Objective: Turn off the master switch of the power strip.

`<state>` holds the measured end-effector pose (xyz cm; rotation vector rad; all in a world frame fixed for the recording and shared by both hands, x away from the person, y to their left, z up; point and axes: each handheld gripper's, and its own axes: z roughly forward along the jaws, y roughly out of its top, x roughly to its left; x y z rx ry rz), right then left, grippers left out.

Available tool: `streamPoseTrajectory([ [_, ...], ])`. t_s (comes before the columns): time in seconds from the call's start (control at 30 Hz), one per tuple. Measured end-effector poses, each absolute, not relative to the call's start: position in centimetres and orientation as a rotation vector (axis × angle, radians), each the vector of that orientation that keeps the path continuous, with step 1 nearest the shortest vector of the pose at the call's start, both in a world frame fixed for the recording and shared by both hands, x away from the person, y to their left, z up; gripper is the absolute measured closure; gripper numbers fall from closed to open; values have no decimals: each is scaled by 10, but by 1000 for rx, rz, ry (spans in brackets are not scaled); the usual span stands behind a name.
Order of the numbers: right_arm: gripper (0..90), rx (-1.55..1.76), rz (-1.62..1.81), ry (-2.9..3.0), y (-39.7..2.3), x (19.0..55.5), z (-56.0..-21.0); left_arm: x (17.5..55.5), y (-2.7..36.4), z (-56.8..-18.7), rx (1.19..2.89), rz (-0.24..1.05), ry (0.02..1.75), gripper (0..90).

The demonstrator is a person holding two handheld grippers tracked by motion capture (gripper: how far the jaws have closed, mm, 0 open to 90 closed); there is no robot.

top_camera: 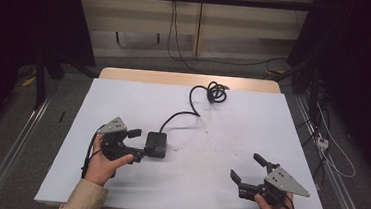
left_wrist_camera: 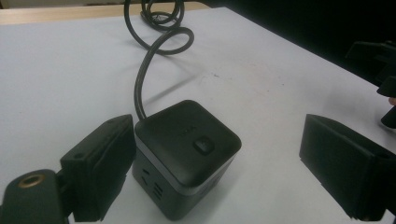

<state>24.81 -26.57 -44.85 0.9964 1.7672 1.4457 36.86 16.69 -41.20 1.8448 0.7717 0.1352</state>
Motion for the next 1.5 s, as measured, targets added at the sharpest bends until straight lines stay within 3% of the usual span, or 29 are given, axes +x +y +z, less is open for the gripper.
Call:
streamPoseTrajectory([
  [1.5,63,996,1449,1762,-267,248,-448,357,220,-424,1817,213,799,102],
])
